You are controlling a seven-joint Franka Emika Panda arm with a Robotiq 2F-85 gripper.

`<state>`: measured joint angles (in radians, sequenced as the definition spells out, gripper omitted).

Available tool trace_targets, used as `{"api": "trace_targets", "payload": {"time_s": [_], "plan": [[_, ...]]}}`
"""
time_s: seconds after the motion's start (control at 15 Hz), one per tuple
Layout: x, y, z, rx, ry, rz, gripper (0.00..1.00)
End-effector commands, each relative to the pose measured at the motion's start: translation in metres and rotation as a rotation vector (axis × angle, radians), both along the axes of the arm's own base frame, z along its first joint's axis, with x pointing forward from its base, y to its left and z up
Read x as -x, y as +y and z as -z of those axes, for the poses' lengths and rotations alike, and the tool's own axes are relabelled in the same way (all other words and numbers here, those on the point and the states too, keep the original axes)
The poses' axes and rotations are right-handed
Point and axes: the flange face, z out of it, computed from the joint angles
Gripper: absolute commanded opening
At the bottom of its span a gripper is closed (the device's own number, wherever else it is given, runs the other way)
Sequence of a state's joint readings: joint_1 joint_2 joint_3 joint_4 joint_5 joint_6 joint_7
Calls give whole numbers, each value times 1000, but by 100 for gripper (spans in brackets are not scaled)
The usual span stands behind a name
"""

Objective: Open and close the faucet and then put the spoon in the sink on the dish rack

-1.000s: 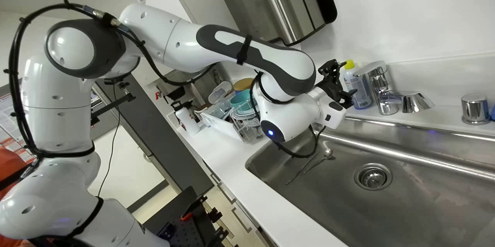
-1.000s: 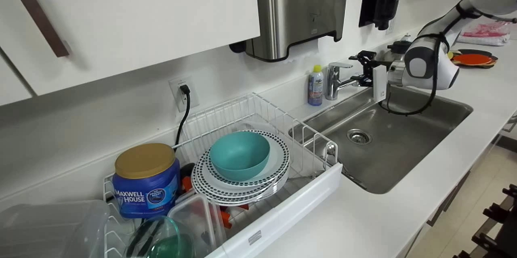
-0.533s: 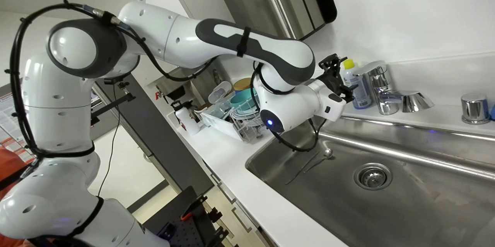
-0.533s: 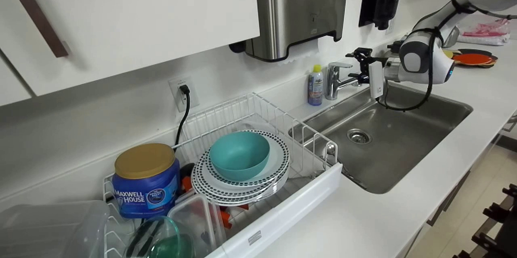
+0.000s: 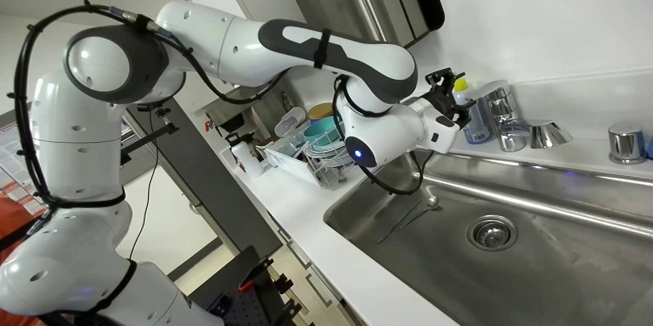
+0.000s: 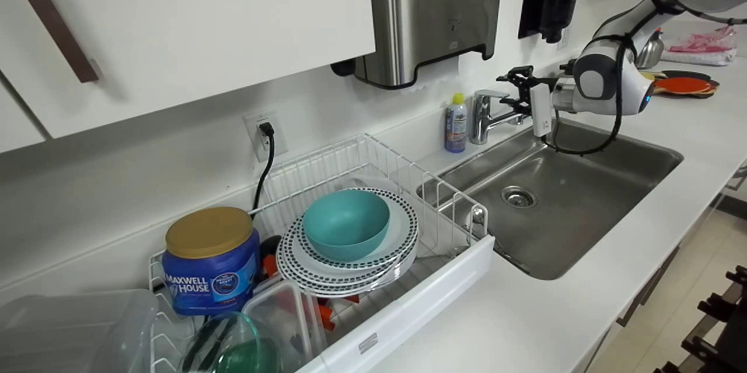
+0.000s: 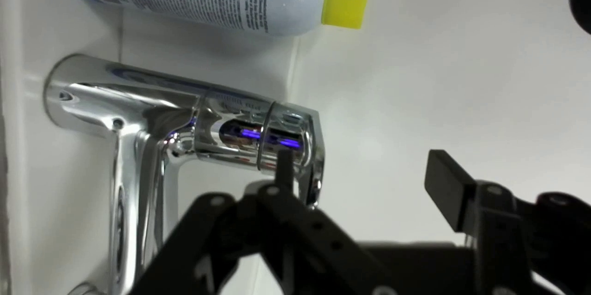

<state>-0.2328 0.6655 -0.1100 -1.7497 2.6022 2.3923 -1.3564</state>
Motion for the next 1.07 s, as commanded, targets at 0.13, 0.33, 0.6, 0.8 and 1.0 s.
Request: {"api": "trace_targets", "payload": {"time_s": [0.13,0.33,0.6,0.8,1.0], "plan": [[-11,0,2,30,48,18,28],[-11,-2,4,34,62,24,6],[-6,-5,-3,40,60,30,3],[1,-4,-15,53,76,16,3],[5,-2,-35,111,118,-9,3]]}}
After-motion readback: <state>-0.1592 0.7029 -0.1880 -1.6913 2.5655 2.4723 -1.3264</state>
